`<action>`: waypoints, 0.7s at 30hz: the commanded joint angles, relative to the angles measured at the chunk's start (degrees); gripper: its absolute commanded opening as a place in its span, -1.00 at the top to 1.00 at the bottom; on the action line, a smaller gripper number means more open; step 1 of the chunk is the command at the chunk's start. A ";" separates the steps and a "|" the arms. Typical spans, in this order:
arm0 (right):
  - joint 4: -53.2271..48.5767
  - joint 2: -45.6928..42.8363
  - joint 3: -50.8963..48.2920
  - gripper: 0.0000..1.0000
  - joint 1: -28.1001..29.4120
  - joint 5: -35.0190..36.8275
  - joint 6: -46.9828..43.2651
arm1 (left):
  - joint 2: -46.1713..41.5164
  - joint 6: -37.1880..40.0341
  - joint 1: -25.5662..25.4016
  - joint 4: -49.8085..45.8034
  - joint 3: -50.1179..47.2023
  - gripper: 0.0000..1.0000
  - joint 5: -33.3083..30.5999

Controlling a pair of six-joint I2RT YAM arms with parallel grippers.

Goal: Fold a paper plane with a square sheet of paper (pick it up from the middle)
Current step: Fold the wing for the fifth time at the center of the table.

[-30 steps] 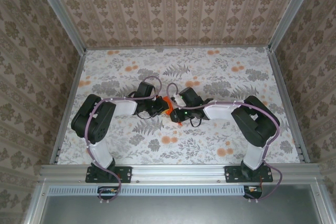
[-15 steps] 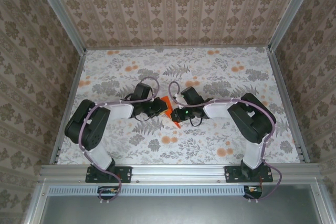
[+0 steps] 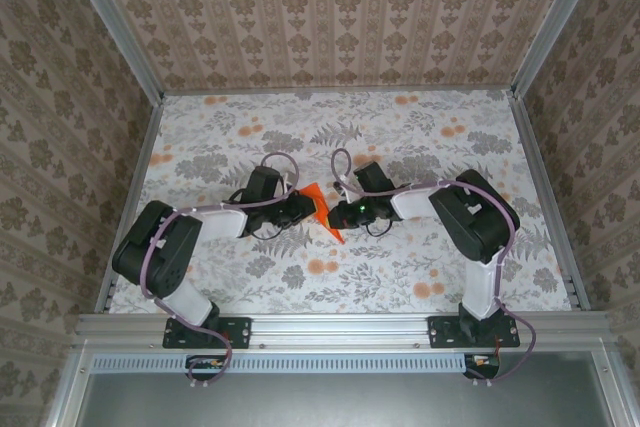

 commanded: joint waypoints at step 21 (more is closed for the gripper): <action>-4.43 5.13 2.59 0.85 -1.31 -4.31 1.86 | 7.26 0.80 -2.37 4.21 5.04 0.72 -1.32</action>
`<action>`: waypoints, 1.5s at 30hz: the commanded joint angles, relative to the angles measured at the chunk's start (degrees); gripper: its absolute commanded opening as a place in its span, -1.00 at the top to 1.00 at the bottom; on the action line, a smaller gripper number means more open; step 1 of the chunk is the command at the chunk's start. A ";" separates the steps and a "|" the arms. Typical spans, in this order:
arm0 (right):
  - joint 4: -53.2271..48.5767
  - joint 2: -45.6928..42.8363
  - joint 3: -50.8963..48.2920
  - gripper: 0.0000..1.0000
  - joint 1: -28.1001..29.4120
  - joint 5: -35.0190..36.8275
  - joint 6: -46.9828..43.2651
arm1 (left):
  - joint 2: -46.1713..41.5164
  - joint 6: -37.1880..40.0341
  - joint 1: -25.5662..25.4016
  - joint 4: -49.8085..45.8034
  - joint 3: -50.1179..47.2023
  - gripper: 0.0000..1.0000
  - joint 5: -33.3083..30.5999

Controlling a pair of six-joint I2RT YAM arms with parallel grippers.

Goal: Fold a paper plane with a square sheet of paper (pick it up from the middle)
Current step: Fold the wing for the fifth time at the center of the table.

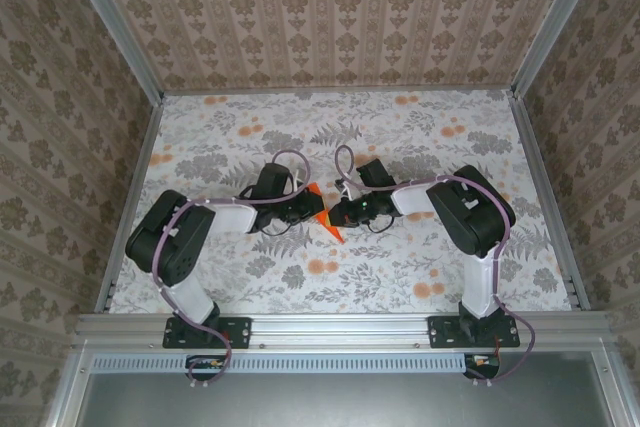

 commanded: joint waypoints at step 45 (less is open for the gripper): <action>-18.65 -4.34 3.02 0.57 1.38 3.04 -12.16 | 3.20 -1.46 0.43 -5.32 -0.10 0.76 -5.48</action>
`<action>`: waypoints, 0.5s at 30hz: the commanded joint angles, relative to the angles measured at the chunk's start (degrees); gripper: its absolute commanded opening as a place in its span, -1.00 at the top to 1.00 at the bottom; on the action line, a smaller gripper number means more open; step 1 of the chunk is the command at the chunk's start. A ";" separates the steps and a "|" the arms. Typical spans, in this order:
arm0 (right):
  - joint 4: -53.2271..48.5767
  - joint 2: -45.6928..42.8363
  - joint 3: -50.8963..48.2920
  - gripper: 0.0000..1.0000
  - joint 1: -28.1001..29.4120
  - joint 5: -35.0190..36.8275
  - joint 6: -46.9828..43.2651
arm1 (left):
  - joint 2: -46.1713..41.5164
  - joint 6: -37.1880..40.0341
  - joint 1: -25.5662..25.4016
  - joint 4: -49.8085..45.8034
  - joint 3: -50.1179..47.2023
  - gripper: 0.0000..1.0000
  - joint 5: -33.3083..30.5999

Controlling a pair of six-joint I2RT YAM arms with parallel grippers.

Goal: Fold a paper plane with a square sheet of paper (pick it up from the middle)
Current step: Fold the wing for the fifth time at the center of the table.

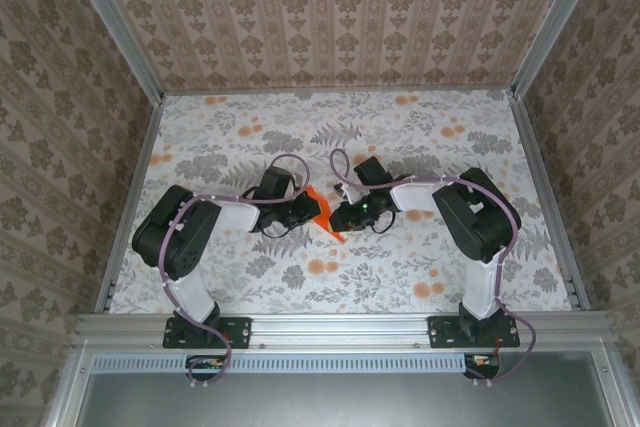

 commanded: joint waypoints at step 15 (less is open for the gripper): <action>-2.49 3.68 0.98 0.81 0.44 -1.18 -1.41 | -10.43 1.31 0.76 -3.81 0.02 0.52 -1.80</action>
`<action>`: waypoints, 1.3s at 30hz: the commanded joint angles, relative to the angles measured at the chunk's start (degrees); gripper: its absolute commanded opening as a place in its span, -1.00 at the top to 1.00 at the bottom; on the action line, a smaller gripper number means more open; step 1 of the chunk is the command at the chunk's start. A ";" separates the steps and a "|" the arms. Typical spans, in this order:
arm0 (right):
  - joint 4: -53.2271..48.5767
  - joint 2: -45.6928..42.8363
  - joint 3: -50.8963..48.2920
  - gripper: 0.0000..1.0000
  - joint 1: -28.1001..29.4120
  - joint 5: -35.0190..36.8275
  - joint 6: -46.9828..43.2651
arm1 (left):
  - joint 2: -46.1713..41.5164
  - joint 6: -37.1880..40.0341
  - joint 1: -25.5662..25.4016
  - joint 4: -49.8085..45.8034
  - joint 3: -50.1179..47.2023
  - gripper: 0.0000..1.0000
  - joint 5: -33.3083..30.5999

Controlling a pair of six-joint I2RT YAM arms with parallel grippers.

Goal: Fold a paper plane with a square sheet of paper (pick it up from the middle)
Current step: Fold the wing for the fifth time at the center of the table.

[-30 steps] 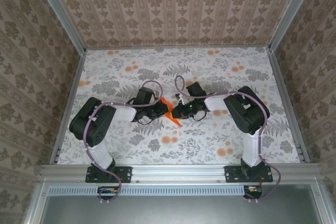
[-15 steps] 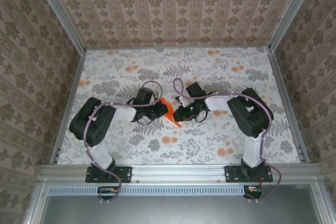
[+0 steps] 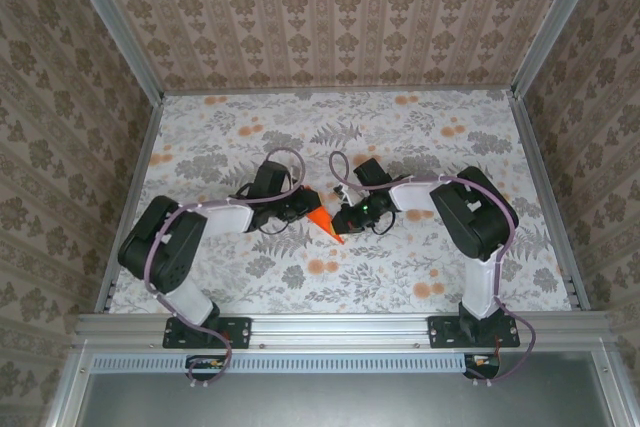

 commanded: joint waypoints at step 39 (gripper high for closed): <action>-5.33 5.47 2.54 0.79 0.46 2.01 -0.81 | 3.63 -1.02 -1.24 -14.20 6.56 0.59 -9.78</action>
